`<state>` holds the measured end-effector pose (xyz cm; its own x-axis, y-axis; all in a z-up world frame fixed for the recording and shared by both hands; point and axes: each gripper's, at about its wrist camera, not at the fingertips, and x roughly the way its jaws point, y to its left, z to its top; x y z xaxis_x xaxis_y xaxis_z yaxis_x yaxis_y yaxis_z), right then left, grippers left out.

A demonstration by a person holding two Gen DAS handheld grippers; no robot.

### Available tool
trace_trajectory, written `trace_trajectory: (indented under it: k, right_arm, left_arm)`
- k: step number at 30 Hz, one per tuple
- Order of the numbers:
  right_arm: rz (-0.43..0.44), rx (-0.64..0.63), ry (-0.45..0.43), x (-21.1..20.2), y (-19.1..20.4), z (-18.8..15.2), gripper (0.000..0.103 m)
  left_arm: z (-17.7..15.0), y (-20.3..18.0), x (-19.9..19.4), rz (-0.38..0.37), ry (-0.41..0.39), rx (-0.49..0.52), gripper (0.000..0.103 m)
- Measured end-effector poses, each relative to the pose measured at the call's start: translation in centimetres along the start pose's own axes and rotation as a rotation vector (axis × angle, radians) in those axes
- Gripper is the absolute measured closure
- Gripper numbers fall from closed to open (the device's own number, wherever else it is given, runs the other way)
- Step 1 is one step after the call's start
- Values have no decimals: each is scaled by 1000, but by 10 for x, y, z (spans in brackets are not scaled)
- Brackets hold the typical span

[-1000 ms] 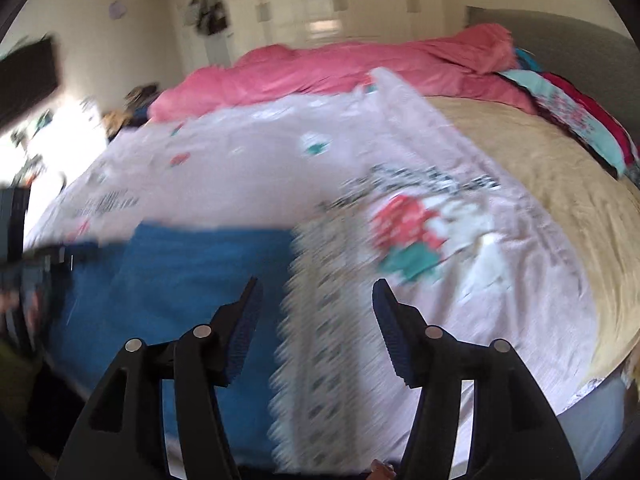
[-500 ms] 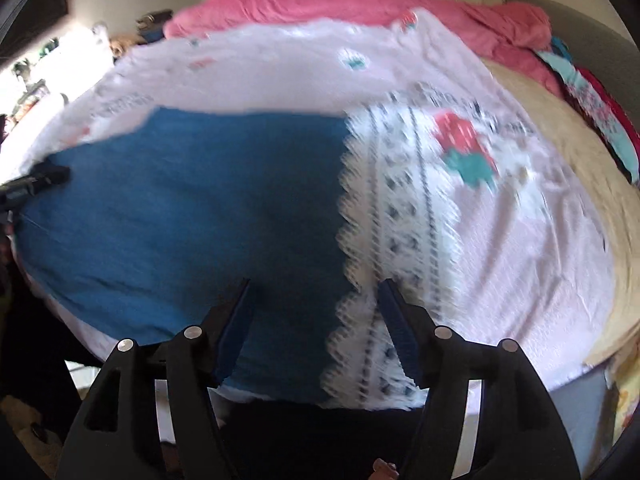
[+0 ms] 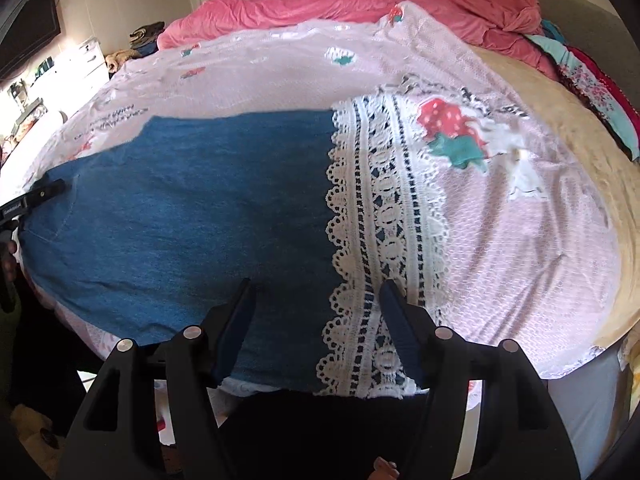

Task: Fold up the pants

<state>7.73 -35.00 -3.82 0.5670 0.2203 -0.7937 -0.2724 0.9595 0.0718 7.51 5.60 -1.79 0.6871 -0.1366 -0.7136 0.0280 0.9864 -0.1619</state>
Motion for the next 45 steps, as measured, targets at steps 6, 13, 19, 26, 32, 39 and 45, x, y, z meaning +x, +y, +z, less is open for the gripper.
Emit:
trace_trajectory:
  k: [6,13,19,26,32,39,45]
  right_arm:
    - [47,-21,-17,-16,22,-12,35]
    - [-68,-105,80,10,51,-21,35]
    - [-49,-68,96,17,44,-26,35]
    - [-22,-49,75,13,39,-25,35]
    - [-17,-11,-8,-17,29,-18,35]
    - [-41,50,-66,-41,8,-24,23]
    - [-44,114,-108,-53,-11,-30,23]
  left_arm:
    - [-18,-29,-25,-47,-4,68,30]
    - [-58,-66,-5,34,123,229,21]
    - [-62,-54,-1,10,140,203,21]
    - [-57,-48,-7,-43,135,164,19]
    - [-50,-48,-27,-86,105,137,18]
    - [-43,-60,-42,-118,73,144,17]
    - [-36,-80,-44,-134,66,181,14]
